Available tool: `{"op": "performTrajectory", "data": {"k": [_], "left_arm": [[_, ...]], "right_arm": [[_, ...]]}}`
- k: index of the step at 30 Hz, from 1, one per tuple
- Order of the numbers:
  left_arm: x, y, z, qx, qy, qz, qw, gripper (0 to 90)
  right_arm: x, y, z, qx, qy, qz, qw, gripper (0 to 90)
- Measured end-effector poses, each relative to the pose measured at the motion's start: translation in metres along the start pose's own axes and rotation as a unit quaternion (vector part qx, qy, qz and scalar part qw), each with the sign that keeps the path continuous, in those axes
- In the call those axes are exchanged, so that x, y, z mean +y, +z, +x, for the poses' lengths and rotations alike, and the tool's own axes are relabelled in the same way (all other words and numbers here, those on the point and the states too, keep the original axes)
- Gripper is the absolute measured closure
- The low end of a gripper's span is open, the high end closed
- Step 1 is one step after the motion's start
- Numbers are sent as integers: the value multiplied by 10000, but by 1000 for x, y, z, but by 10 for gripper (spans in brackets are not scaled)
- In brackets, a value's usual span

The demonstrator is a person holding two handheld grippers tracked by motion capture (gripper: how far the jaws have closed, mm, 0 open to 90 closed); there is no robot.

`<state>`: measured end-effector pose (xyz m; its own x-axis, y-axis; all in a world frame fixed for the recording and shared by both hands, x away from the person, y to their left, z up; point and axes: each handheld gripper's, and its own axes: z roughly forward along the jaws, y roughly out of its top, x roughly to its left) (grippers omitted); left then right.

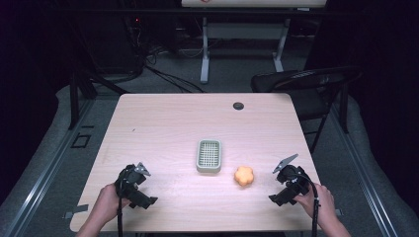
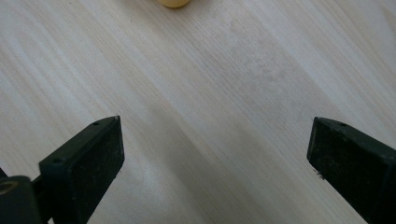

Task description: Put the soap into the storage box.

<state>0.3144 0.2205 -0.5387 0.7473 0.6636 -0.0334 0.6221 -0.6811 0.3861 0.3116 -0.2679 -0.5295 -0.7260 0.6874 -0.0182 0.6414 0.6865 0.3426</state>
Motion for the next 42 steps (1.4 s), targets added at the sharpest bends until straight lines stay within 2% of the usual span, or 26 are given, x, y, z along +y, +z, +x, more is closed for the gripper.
{"op": "performTrajectory", "data": {"k": [7, 10, 13, 14, 19, 25, 28, 34, 37, 42], "left_arm": [[-2, 0, 0, -6, -58, -27, 10000, 1], [-4, -1, 2, -10, -130, -15, 9999, 1], [-4, -2, 3, -12, -132, -39, 9999, 1], [-4, -2, 2, -5, -129, -25, 9999, 1], [-5, -1, 1, 25, -100, -2, 9999, 1], [-7, -1, 0, -2, -109, -29, 9999, 1], [-9, -1, 1, -28, -127, 32, 9999, 1], [-12, -1, 4, -50, -202, -18, 9998, 1], [-11, -1, 0, -50, -134, 23, 9999, 1], [-15, -3, 0, 37, -185, 18, 9998, 1]], "right_arm": [[3, 2, 0, -135, 44, 148, 9998, 0], [5, 5, 1, -23, 156, 208, 9997, 0], [7, 7, 1, 18, 140, 270, 9995, 0], [8, 8, 1, 96, 168, 289, 9994, 0], [11, 7, 2, 110, 239, 212, 9994, 0], [29, 6, 5, 159, 89, 126, 9998, 0], [36, 5, 8, 144, 24, 106, 9998, 0], [54, 6, 10, 74, -196, 60, 9998, 0], [59, 11, 10, 156, -193, 31, 9997, 0], [63, 7, 9, -6, -209, -31, 9998, 0]]}}
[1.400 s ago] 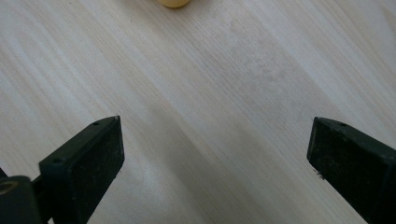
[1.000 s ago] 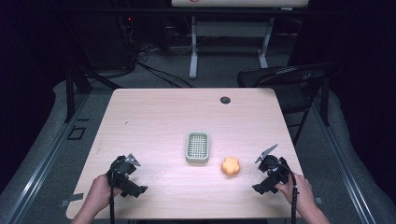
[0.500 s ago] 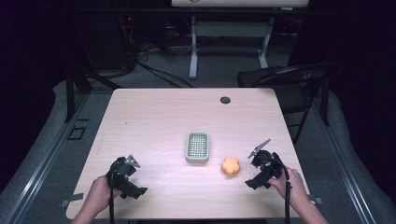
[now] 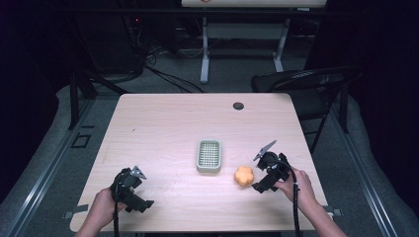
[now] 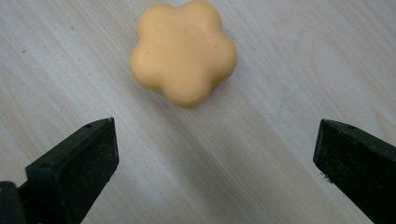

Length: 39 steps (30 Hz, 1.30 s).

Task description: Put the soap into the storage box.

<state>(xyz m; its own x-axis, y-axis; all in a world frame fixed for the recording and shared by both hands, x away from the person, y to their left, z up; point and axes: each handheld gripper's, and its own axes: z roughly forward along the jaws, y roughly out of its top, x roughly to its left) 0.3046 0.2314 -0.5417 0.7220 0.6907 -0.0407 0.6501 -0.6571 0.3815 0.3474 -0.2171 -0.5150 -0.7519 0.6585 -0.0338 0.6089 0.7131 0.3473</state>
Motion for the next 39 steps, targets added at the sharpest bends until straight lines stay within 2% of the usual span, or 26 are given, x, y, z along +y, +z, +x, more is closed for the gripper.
{"op": "performTrajectory", "data": {"k": [2, 3, 4, 7, 18, 19, 21, 27, 30, 34, 39], "left_arm": [[-1, -1, 1, -19, -33, 17, 10000, 1], [-1, 0, 1, -18, -38, 19, 10000, 0], [-1, 0, 1, -25, -37, 22, 10000, 0], [0, 0, 0, -32, -11, 25, 10000, 0], [-1, -1, 0, -33, 4, 6, 10000, 0], [-1, -1, 0, -30, 9, -2, 10000, 0], [-1, -2, 0, -33, -2, -2, 10000, 0], [-1, -1, 0, -29, 7, 1, 10000, 0], [0, -1, 0, -43, 25, 6, 10000, 0], [0, -1, 0, -31, 17, 1, 10000, 0], [0, -1, -1, -12, 16, -17, 10000, 0]], "right_arm": [[2, -2, -2, -37, 7, -53, 10000, 0], [2, -1, -2, 42, 104, -179, 9998, 0], [4, -2, -4, 3, 41, -131, 9999, 0], [10, 2, -6, 78, 22, -95, 9999, 0], [32, 20, 7, 98, -163, 24, 9998, 6], [34, 21, 8, 69, -277, 140, 9995, 6], [36, 24, 10, 71, -299, 169, 9994, 8], [40, 34, 13, 112, -353, 227, 9991, 85], [40, 38, 13, 115, -400, 354, 9985, 134], [40, 43, 13, 184, -366, 369, 9985, 149], [42, 47, 17, 62, -434, 446, 9980, 210]]}}
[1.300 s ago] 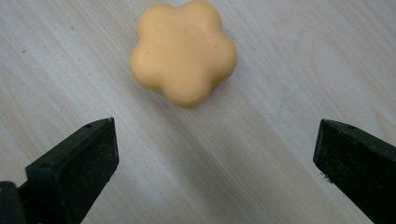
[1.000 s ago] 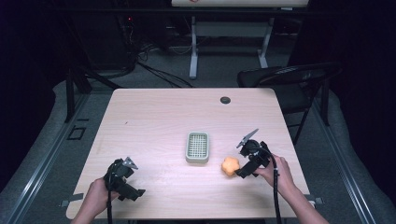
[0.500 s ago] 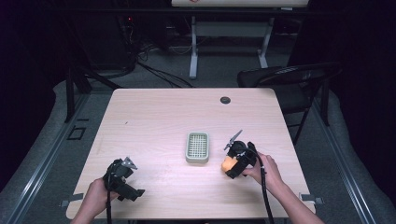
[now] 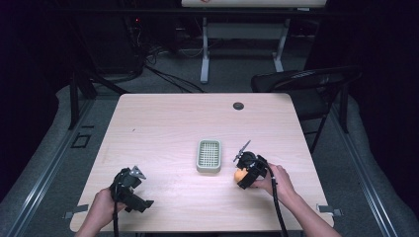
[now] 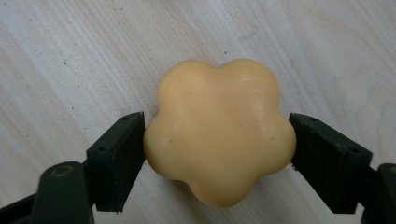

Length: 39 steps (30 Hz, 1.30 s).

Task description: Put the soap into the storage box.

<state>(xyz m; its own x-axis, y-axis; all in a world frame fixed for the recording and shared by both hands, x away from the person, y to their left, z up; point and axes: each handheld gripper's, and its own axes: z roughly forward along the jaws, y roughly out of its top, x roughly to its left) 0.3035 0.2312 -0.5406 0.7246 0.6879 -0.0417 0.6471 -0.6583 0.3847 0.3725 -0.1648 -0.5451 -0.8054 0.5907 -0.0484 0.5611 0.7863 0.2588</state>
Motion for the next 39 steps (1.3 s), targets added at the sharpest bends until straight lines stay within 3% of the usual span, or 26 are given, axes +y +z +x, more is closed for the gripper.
{"op": "performTrajectory", "data": {"k": [13, 24, 29, 37, 39], "left_arm": [[-1, -1, 1, -10, -3, 3, 10000, 0], [-1, -1, 1, -8, 8, -2, 10000, 0], [-1, -2, 1, 0, 4, -9, 10000, 0], [-1, -2, 1, 2, 4, -11, 10000, 0], [-1, -2, 1, 5, 4, -13, 10000, 1]], "right_arm": [[1, 4, 4, -167, -31, 101, 9998, 237], [0, 6, 3, -133, 1, 81, 9999, 243], [-1, 6, 4, -89, 63, 9, 9999, 244], [1, -3, 4, -209, 25, -46, 9998, 245], [0, -3, 3, -111, 126, -171, 9997, 245]]}}
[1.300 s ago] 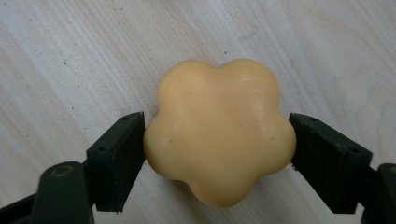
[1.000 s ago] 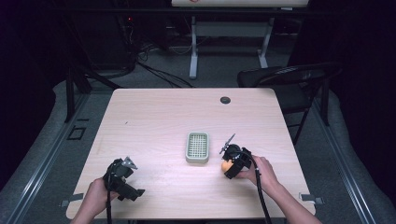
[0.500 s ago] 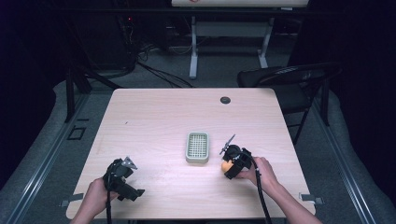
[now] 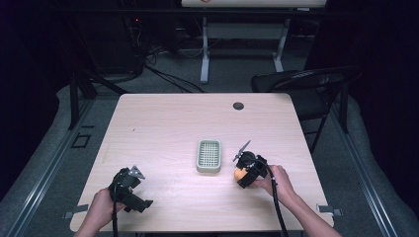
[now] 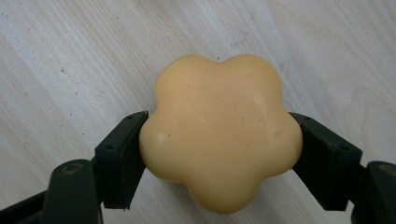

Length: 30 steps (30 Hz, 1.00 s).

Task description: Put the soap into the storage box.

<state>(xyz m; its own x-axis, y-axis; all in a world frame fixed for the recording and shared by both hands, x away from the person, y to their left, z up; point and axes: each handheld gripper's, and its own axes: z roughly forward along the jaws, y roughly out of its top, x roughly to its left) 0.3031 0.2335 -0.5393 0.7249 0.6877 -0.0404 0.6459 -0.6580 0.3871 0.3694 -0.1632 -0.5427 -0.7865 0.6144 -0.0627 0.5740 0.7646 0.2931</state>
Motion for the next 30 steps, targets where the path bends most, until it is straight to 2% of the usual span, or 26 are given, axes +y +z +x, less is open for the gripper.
{"op": "performTrajectory", "data": {"k": [2, 7, 9, 22, 27, 30], "left_arm": [[0, 0, 0, 3, 1, -1, 10000, 0], [0, 0, 0, 0, -10, -6, 10000, 0], [0, 0, 0, 10, -13, -6, 10000, 0], [1, 1, 0, -1, -3, 31, 10000, 1], [1, 1, 0, 2, -6, 28, 10000, 1], [1, 1, 0, 4, -7, 27, 10000, 1]], "right_arm": [[1, -3, -1, -69, -61, 60, 9999, 245], [1, -7, -2, -52, -67, 19, 10000, 246], [2, -10, -1, 7, -15, -95, 10000, 246], [4, -20, -2, -70, -40, -170, 9998, 246], [5, -24, -2, -62, -3, -283, 9996, 246], [6, -25, -3, -108, -45, -232, 9997, 246]]}}
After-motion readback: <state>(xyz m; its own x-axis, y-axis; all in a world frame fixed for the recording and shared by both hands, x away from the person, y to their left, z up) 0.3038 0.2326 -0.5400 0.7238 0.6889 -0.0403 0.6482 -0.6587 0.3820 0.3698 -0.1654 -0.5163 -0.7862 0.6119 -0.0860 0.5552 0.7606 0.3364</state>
